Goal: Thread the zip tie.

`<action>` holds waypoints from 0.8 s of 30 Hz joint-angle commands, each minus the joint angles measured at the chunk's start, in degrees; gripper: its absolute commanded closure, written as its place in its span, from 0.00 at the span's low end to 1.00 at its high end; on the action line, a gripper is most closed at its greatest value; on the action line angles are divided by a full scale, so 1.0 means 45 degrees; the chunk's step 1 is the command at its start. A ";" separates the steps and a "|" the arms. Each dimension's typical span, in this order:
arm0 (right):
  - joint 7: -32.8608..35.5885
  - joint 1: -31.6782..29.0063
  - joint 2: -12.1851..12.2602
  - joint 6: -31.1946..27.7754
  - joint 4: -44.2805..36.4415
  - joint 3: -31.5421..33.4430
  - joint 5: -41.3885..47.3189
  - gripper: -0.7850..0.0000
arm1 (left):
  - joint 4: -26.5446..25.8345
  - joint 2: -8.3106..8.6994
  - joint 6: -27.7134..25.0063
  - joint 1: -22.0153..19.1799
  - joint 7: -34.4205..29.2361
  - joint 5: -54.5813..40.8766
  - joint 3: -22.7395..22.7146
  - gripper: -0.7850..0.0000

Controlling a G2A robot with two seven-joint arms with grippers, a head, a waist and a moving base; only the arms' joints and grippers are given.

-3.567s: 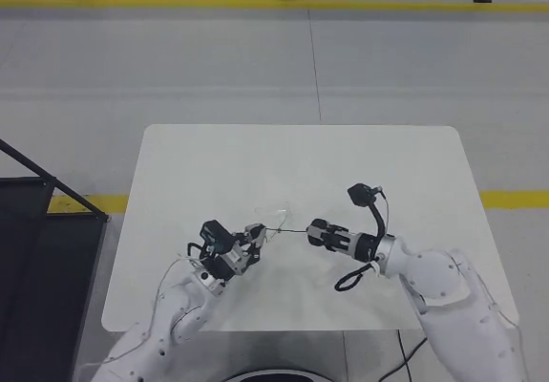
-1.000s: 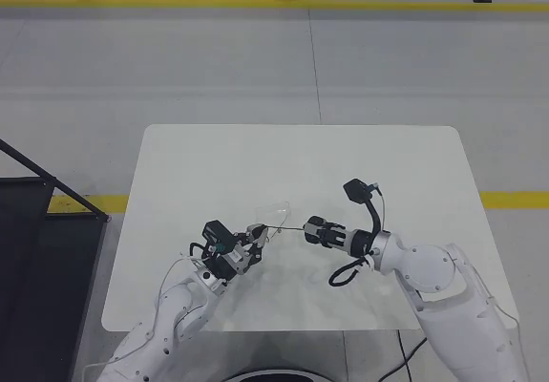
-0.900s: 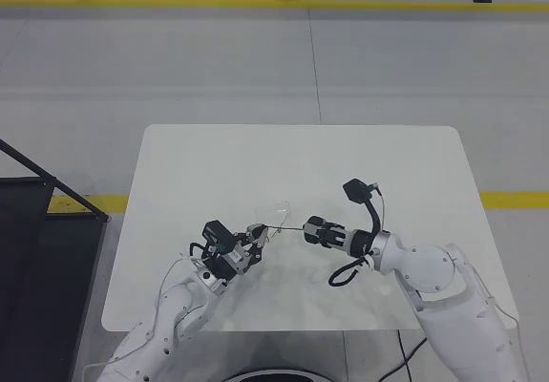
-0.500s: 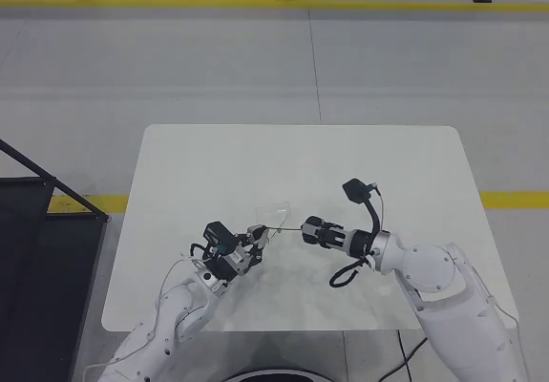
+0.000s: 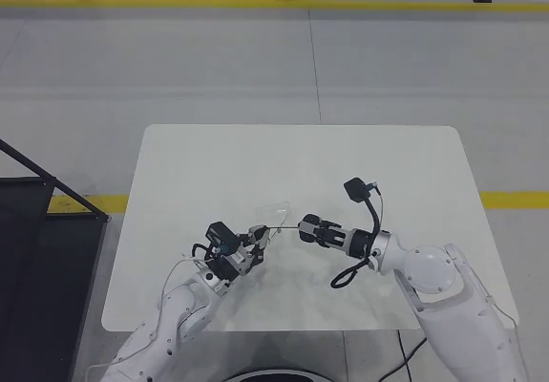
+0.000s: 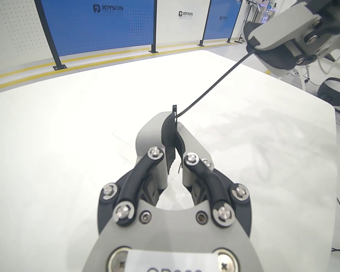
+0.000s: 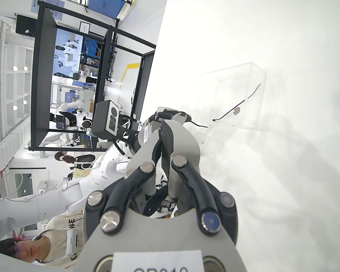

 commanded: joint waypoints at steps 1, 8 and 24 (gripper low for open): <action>0.0003 0.0003 0.0005 -0.0021 0.0015 0.0000 0.0023 1.00 | 0.0001 -0.0017 0.0044 -0.0007 0.0017 -0.0054 -0.0010 1.00; -0.0024 -0.0123 0.0052 -0.0065 0.0089 0.0236 0.0258 1.00 | 0.0094 -0.0099 0.0314 -0.0025 0.0287 -0.0434 -0.0081 1.00; 0.0077 -0.0541 0.0137 -0.0062 -0.0065 0.0572 0.0431 1.00 | 0.0153 -0.0141 0.0390 -0.0048 0.0505 -0.0516 -0.0069 1.00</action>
